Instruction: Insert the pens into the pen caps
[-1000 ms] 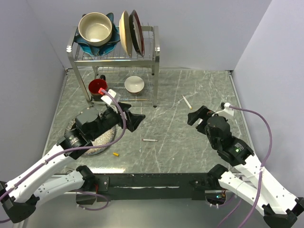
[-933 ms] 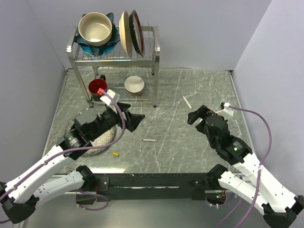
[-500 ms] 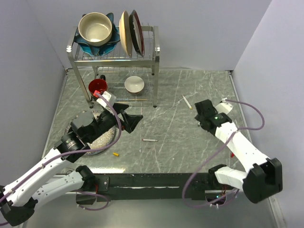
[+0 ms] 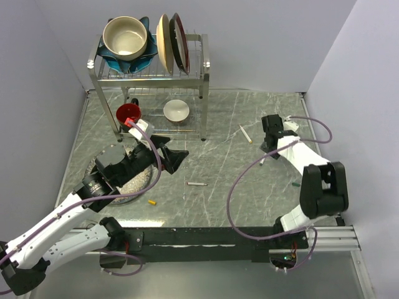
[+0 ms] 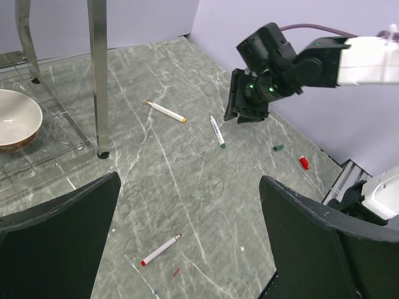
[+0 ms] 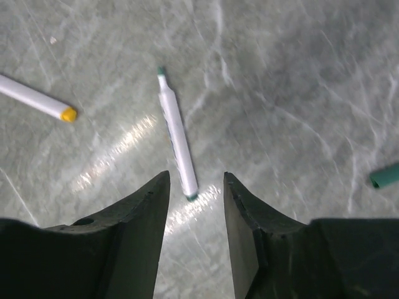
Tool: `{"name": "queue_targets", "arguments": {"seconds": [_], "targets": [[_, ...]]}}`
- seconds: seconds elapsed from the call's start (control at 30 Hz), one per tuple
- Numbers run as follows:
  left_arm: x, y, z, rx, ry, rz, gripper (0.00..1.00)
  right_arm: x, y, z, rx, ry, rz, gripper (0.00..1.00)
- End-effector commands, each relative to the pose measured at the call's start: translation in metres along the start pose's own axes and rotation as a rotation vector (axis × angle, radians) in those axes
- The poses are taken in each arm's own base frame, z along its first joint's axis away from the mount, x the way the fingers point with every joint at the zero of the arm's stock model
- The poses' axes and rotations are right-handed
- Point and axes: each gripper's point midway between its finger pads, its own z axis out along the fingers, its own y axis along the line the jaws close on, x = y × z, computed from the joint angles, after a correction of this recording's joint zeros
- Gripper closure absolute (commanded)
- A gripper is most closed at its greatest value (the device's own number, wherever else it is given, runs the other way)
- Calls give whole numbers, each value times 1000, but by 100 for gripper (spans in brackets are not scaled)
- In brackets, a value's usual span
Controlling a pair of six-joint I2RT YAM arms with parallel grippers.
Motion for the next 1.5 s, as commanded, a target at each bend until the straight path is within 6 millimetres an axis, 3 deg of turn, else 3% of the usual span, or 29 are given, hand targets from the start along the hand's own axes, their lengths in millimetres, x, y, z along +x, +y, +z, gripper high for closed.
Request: {"name": "queue_targets", "arguments": {"seconds": [0.0,0.37,0.87,1.03,1.17,1.2,1.23,1.3,1.43,1.47], "targets": [[-14,-4,0,9,-47,2,1,-21,24,11,-42,-18,-13,55],[-13,-5,0,13,-42,13,1,-18,30,47,24,58,-42,60],[-13,-9,-1,35,-34,15,1,-1,21,67,50,139,-68,66],[-13,-9,-2,32,-35,19,1,1,16,70,58,145,-91,83],[-14,-6,-6,7,-16,24,1,3,24,58,-3,163,-100,99],[-24,-10,-8,10,-19,4,1,1,31,53,-45,152,-95,100],[-15,-8,-12,-8,36,-19,1,12,33,49,-79,175,-100,100],[-17,-15,-19,3,59,-97,1,9,49,29,-168,139,-100,100],[21,-19,-34,3,165,-279,2,34,63,1,-306,146,-143,100],[41,-19,-39,4,197,-336,2,44,70,-8,-341,148,-174,100]]}}
